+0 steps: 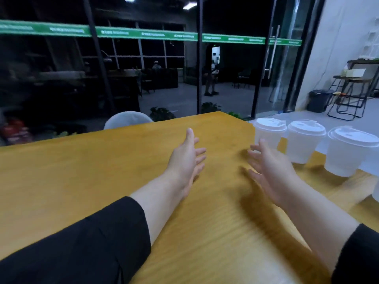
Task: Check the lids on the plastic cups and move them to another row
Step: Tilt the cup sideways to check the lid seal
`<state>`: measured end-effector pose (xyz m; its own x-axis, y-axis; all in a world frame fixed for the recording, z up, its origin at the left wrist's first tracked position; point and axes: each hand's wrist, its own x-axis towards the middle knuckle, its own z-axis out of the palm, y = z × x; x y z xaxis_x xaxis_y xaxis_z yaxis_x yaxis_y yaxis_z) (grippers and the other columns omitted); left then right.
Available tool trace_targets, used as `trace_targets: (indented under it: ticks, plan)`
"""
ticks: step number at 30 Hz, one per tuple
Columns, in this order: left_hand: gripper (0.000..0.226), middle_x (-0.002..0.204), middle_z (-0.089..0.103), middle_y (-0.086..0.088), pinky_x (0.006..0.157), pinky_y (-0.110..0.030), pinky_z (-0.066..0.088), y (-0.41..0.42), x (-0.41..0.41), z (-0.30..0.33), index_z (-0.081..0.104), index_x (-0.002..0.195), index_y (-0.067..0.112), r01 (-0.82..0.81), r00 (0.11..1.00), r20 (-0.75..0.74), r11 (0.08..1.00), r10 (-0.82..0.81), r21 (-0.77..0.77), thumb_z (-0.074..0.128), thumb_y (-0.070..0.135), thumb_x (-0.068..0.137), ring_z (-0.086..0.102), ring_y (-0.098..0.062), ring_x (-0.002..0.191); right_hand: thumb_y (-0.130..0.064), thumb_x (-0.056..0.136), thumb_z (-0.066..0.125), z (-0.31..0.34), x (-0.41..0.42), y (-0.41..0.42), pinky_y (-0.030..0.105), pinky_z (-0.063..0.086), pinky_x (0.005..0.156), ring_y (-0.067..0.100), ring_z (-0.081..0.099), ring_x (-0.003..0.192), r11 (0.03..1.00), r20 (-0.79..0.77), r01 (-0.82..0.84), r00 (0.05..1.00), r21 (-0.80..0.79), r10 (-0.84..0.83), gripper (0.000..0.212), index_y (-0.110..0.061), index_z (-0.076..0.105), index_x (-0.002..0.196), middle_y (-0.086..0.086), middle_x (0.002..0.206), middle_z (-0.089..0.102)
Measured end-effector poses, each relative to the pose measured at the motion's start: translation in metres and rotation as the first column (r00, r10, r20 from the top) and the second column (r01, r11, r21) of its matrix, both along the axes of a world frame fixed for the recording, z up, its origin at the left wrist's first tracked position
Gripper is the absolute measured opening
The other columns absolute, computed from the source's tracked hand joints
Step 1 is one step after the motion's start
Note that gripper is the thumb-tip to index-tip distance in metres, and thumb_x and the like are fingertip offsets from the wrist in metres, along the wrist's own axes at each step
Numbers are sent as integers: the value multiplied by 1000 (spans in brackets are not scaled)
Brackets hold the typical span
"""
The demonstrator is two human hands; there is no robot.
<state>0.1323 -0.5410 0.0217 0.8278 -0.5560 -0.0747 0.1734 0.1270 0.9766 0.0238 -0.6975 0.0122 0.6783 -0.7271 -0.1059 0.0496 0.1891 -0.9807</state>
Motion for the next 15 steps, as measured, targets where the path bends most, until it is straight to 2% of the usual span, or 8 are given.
trace_targets:
  ticks: [3, 5, 7, 11, 13, 15]
  plan:
    - [47, 133, 66, -10, 108, -38, 51, 103, 1, 4, 55, 140, 17, -193, 975, 117, 980, 187, 45, 44, 49, 107, 65, -21, 122, -55, 102, 49, 10, 22, 69, 47, 41, 115, 23, 52, 135, 977, -45, -207, 978, -57, 204, 63, -14, 48, 150, 1, 145, 55]
    - [23, 125, 70, -9, 102, -37, 55, 188, -2, 7, 61, 120, 23, -373, 916, 188, 925, 354, 75, 48, 39, 108, 69, -19, 114, -49, 103, 52, 17, 41, 138, 50, 42, 115, 25, 56, 132, 927, -61, -367, 930, -71, 363, 56, -13, 51, 147, 3, 142, 58]
    - [13, 118, 72, -9, 101, -40, 56, 274, -12, 10, 62, 109, 26, -541, 825, 255, 836, 504, 97, 49, 31, 109, 70, -21, 110, -42, 104, 54, 23, 55, 215, 49, 45, 113, 23, 61, 124, 858, -59, -506, 863, -90, 502, 46, -13, 56, 140, 3, 135, 63]
    - [13, 103, 74, -1, 100, -47, 55, 429, -45, 5, 64, 99, 27, -781, 608, 344, 617, 715, 100, 54, 30, 107, 72, -22, 105, -36, 105, 56, 26, 72, 375, 48, 52, 106, 22, 67, 114, 705, -58, -699, 714, -122, 698, 35, -14, 62, 132, 1, 124, 68]
    - [17, 95, 75, 5, 97, -51, 56, 488, -71, 2, 67, 98, 30, -843, 521, 400, 528, 754, 103, 55, 42, 98, 72, -18, 98, -35, 105, 56, 25, 73, 451, 47, 53, 103, 22, 68, 112, 639, -45, -759, 648, -128, 760, 31, -15, 64, 127, 2, 122, 69]
    - [26, 87, 75, 6, 91, -53, 57, 532, -102, -1, 68, 92, 33, -885, 441, 452, 458, 775, 80, 51, 52, 88, 72, -19, 90, -35, 105, 56, 22, 68, 520, 46, 54, 101, 21, 69, 110, 583, -39, -801, 593, -137, 805, 21, -20, 67, 115, 2, 122, 69]
